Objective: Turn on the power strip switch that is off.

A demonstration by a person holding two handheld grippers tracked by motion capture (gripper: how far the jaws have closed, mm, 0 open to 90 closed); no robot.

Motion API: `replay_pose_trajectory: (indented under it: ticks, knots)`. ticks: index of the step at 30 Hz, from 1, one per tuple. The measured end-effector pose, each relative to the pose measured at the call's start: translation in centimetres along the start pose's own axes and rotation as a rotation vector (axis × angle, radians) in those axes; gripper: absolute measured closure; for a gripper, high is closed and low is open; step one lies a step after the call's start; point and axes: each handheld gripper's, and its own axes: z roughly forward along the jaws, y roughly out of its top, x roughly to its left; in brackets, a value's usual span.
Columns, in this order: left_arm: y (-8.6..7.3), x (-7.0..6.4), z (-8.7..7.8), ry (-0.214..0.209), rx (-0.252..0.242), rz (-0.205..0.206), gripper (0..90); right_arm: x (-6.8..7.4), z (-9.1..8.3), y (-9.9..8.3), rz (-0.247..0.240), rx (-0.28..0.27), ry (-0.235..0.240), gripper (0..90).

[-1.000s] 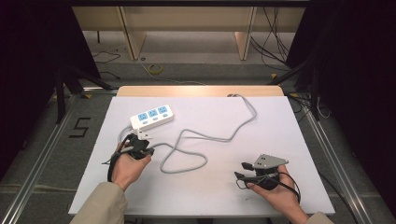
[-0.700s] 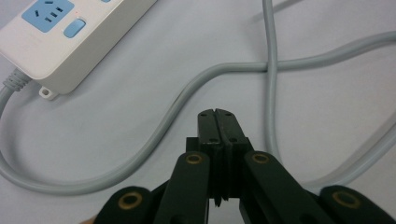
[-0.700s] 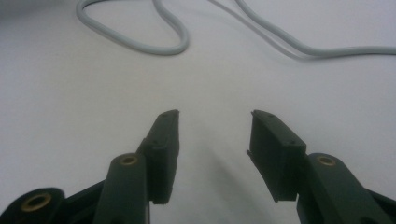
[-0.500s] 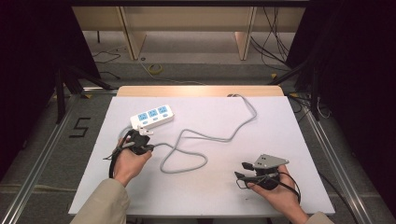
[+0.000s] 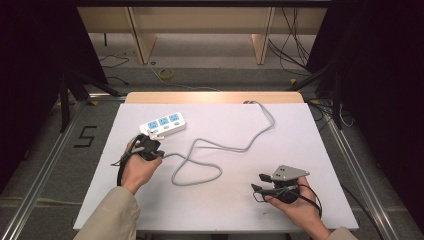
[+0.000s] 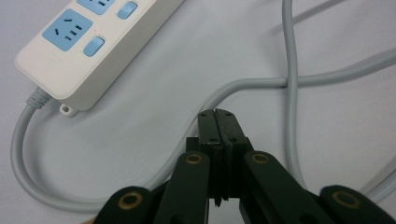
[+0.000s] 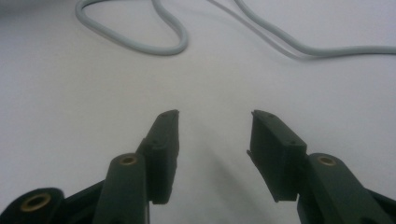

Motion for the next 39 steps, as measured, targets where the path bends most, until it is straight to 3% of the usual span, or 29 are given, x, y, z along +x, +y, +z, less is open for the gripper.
replay_pose_trajectory:
  ticks: [39]
  knots:
    - [2.2,1.7,1.0,0.036,0.020,0.021,89.8,0.0,0.0,0.0,0.003,0.001,0.002,52.6]
